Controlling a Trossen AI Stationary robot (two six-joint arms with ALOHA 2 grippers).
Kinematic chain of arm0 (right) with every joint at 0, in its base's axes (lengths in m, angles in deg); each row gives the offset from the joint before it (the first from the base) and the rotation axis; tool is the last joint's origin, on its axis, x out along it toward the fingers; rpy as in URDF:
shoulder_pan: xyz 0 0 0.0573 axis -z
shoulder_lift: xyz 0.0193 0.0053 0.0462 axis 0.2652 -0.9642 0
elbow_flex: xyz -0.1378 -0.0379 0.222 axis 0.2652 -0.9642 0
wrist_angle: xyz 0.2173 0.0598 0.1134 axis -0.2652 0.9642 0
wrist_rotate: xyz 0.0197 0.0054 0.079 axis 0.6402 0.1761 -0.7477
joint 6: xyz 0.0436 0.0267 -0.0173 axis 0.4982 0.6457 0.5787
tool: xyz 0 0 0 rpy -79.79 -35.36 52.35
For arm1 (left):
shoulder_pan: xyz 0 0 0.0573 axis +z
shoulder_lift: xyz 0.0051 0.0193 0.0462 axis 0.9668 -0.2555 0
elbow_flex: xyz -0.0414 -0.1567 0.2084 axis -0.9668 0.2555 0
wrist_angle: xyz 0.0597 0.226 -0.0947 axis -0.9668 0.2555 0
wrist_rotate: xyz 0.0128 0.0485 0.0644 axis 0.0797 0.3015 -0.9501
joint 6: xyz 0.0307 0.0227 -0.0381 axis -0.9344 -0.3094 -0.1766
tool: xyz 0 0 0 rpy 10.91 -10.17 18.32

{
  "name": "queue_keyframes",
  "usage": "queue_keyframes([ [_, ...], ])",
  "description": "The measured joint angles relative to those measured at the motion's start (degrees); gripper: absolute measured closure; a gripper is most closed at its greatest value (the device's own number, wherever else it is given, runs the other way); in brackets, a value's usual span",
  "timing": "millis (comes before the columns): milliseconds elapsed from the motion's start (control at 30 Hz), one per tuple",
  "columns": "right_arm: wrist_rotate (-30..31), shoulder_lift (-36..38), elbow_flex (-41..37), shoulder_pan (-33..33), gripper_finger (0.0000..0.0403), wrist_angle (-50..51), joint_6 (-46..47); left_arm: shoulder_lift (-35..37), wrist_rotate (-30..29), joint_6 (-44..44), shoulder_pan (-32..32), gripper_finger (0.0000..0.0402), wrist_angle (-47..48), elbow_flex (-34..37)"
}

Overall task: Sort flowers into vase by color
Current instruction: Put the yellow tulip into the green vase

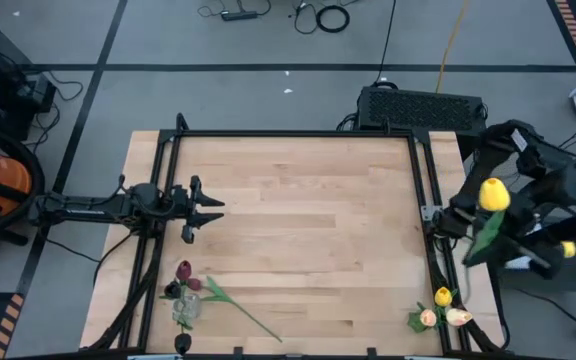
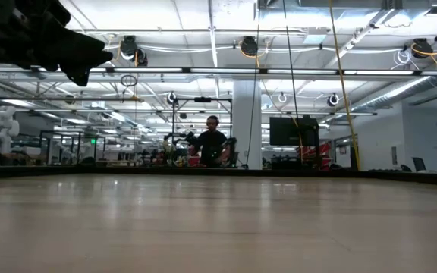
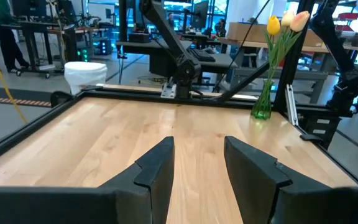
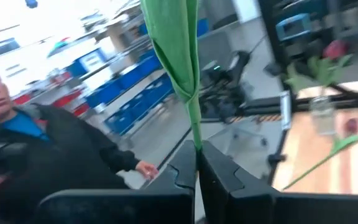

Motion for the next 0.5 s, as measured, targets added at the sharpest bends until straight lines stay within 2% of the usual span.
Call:
queue_keyframes([
  [233,-0.9,1.9,0.0,-8.7,0.0403,0.1,0.2,0.0,0.0,0.0,0.0,0.0253,0.0,0.0],
  [500,6.0,-0.6,0.0,-12.8,0.0403,0.2,-1.3,0.0,0.0,0.0,0.0,0.0253,0.0,0.0],
])
